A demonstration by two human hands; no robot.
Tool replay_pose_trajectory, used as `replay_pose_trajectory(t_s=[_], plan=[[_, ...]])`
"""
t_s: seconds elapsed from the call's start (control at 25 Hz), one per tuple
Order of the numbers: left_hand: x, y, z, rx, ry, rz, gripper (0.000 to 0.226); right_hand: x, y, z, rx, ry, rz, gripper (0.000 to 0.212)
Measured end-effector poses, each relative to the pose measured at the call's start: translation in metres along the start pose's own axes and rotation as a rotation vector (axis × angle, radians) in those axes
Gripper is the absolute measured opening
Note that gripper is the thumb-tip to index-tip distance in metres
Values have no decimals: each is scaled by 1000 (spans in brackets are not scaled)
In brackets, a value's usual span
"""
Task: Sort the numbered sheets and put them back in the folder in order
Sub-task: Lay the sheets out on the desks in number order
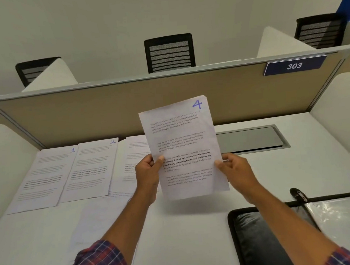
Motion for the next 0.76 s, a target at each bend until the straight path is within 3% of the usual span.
replay_pose_trajectory(t_s=[0.2, 0.32, 0.4, 0.48, 0.56, 0.76], plan=[[30, -14, 16, 236, -37, 39, 15, 23, 40, -11, 4, 124, 78, 17], [62, -41, 6, 806, -38, 150, 45, 45, 55, -20, 51, 193, 118, 17], [79, -69, -5, 1245, -88, 142, 67, 60, 66, -24, 60, 232, 146, 16], [86, -92, -14, 1492, -170, 100, 80, 72, 77, -25, 35, 245, 167, 17], [87, -107, -19, 1548, -208, 67, 84, 82, 88, -22, -21, 230, 189, 18], [90, -113, -23, 1529, -128, 75, 83, 102, 104, -5, -240, 179, 196, 16]])
Point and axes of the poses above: each hand's wrist, its own x-axis towards the middle knuckle, its own z-axis out of the palm, y = z × x, the point moved 5 cm from there along x, towards the middle knuckle, and after that the axes turned 9 degrees about x, right-handed, at the moved point
